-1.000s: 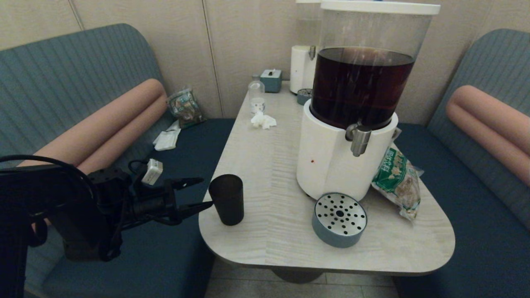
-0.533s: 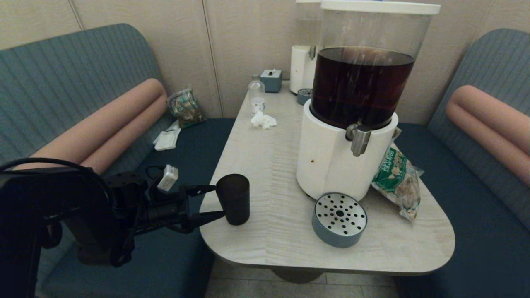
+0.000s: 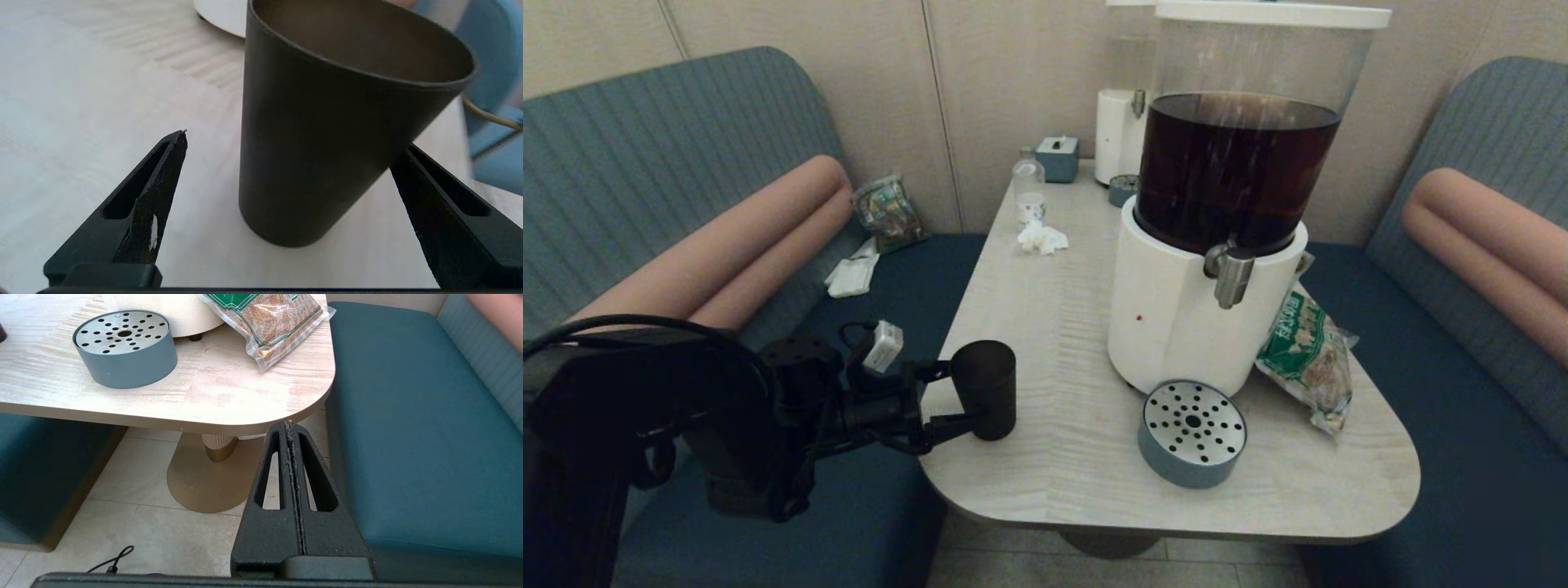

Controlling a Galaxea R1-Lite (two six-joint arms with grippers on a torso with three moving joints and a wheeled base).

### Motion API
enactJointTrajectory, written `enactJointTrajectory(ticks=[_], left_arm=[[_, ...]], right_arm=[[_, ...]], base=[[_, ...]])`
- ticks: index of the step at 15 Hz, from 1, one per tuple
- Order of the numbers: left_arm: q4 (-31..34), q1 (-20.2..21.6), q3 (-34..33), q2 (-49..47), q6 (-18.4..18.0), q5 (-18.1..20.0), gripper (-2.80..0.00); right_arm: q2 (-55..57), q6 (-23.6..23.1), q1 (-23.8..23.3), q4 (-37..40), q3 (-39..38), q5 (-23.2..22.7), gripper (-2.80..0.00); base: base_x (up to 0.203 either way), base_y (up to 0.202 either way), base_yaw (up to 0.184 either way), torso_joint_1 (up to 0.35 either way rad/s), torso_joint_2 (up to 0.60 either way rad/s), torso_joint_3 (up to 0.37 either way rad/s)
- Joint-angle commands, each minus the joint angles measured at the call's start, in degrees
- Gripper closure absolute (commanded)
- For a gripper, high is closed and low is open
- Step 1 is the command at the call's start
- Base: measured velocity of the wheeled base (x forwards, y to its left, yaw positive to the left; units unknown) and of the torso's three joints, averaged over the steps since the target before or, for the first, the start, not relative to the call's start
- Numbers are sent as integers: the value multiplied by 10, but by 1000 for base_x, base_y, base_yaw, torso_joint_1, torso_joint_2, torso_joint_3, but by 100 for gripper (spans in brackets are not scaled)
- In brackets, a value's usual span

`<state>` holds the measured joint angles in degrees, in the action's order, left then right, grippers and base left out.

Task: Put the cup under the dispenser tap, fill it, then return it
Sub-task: Pick up the cup

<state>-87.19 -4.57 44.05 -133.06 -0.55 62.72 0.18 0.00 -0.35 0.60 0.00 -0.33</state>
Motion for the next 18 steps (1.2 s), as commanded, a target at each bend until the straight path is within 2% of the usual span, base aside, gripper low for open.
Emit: enactJointTrajectory(ticks=[1, 5, 18], left_arm=[[-5, -9, 21, -15, 4, -9, -280], [-5, -17, 27, -21, 7, -27, -280], [-5, -22, 17, 2, 8, -32, -280]], right_arm=[[0, 0, 0, 0, 0, 0, 0], [1, 0, 0, 0, 0, 0, 0], [0, 1, 0, 0, 0, 0, 0]], base=[[0, 0, 0, 0, 0, 0], [0, 0, 0, 0, 0, 0], [0, 0, 0, 0, 0, 0]])
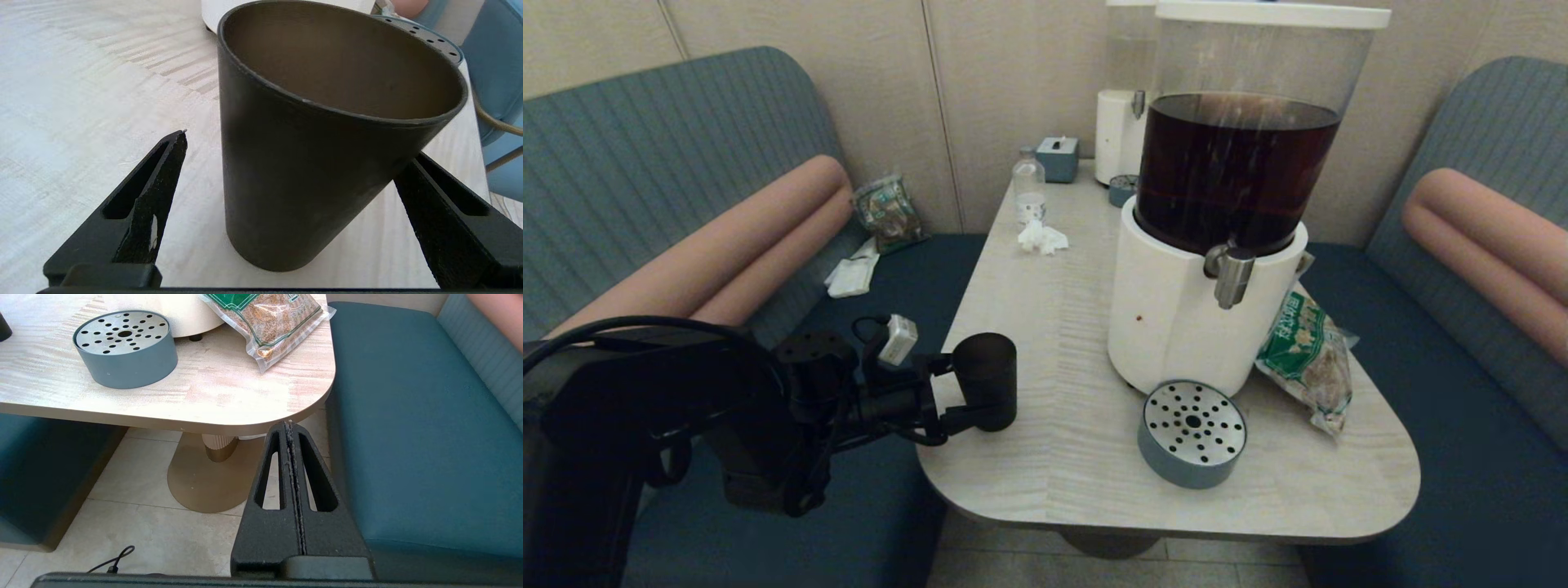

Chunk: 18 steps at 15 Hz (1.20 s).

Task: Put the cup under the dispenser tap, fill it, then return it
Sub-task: Pick up the cup

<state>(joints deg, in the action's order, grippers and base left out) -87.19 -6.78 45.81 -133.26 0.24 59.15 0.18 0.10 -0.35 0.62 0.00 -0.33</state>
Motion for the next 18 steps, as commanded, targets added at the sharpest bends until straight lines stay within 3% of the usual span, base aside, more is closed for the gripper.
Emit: enactJointTrajectory(ticks=[1, 8, 9, 18], left_arm=[[-5, 0, -1, 3, 0, 3, -280], [-5, -2, -6, 2, 4, -7, -280], [-5, -5, -9, 1, 4, -8, 0], [-5, -7, -16, 16, 8, -9, 0]], right_arm=[[1, 0, 0, 0, 0, 0, 0], [0, 0, 0, 0, 0, 0, 0], [0, 0, 0, 0, 0, 0, 0], [0, 1, 0, 0, 0, 0, 0]], base=[[0, 0, 0, 0, 0, 0], [0, 0, 0, 0, 0, 0], [0, 0, 0, 0, 0, 0], [0, 0, 0, 0, 0, 0]])
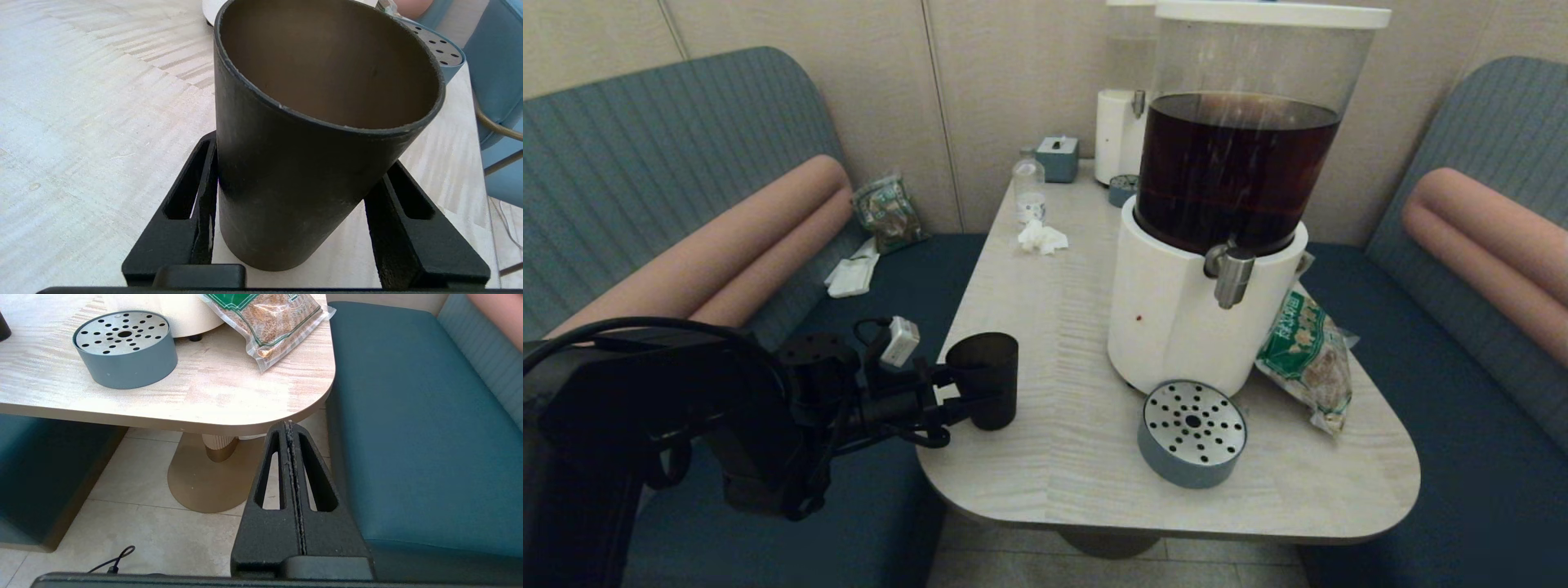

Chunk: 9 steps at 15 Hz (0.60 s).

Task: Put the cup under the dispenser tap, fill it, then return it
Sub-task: Pick up the cup

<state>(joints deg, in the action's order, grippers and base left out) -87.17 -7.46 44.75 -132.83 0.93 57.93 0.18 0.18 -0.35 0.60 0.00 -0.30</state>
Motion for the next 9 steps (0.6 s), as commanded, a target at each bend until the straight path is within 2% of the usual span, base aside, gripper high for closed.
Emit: enactJointTrajectory(ticks=[1, 6, 9], left_arm=[[-5, 1, -16, 25, 1, 2, 0], [-5, -11, -92, 148, 25, 2, 0], [-5, -64, -85, 165, 47, 4, 0]], right_arm=[[0, 0, 0, 0, 0, 0, 0], [0, 0, 0, 0, 0, 0, 0], [1, 1, 0, 0, 0, 0, 0]], base=[[0, 0, 0, 0, 0, 0], [0, 0, 0, 0, 0, 0], [0, 0, 0, 0, 0, 0]])
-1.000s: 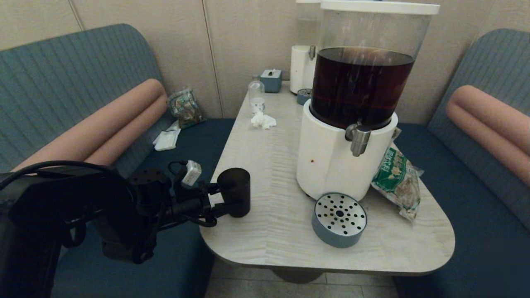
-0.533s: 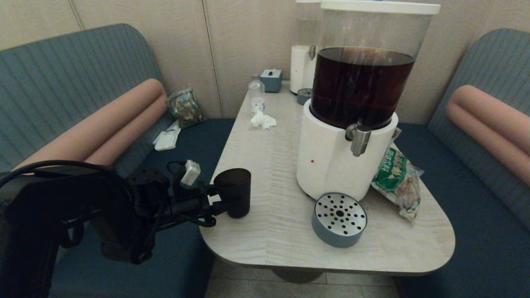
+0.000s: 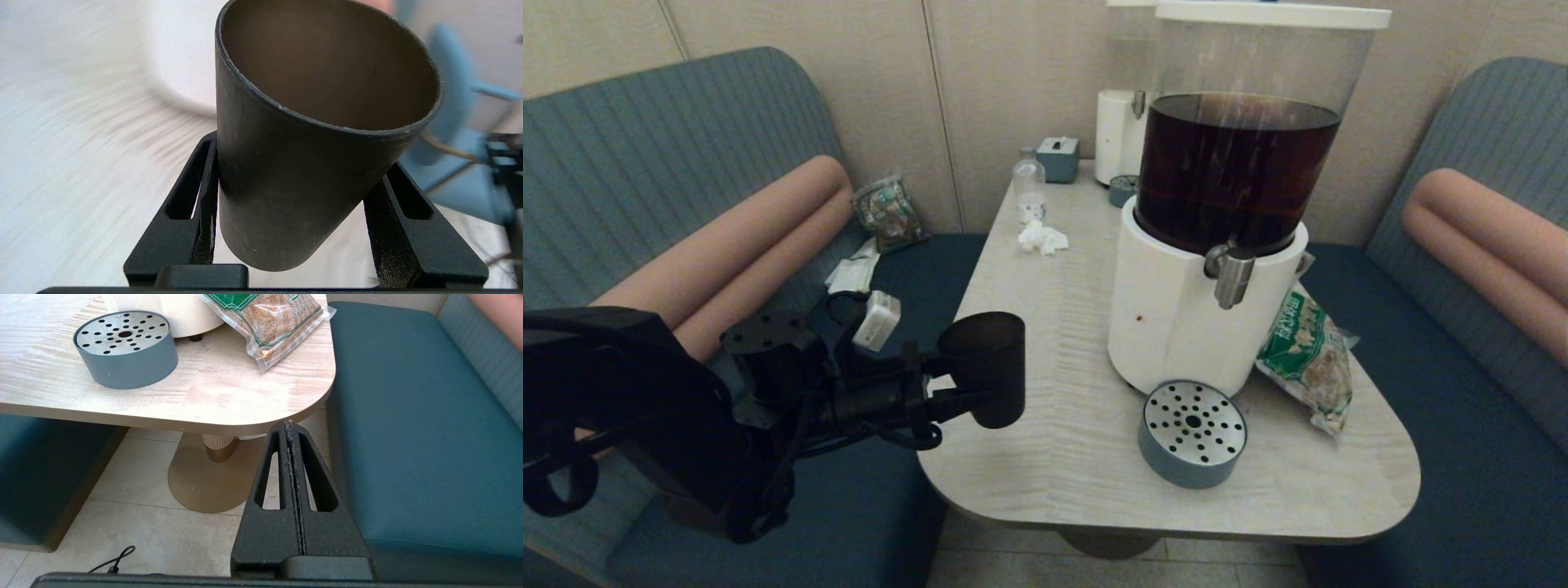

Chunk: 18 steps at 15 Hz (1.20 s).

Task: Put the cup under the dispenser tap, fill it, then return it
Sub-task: Pick up the cup, then place it under the water dispenser

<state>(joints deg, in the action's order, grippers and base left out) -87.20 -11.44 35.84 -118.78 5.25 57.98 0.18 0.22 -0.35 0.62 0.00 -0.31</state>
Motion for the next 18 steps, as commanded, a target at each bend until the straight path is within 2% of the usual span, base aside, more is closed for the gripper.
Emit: enactJointTrajectory(ticks=[1, 3, 5, 10, 16, 18], left_arm=[[-5, -35, 14, 24, 10, 2, 0], [-5, -76, 57, 12, 25, -3, 0], [-5, -108, 92, -15, 35, -26, 0], [-5, -163, 171, -94, 41, -58, 0], [-5, -207, 268, -169, 51, -80, 0], [-5, -215, 280, -183, 55, -83, 0]], right_arm=[[1, 0, 0, 0, 0, 0, 0], [1, 0, 0, 0, 0, 0, 0], [0, 0, 0, 1, 0, 0, 0], [0, 0, 0, 0, 0, 0, 0], [0, 1, 0, 1, 0, 0, 0], [0, 1, 0, 1, 0, 0, 0]], base=[[0, 0, 0, 0, 0, 0], [0, 0, 0, 0, 0, 0], [0, 0, 0, 0, 0, 0], [0, 0, 0, 0, 0, 0], [0, 0, 0, 0, 0, 0], [0, 0, 0, 0, 0, 0]])
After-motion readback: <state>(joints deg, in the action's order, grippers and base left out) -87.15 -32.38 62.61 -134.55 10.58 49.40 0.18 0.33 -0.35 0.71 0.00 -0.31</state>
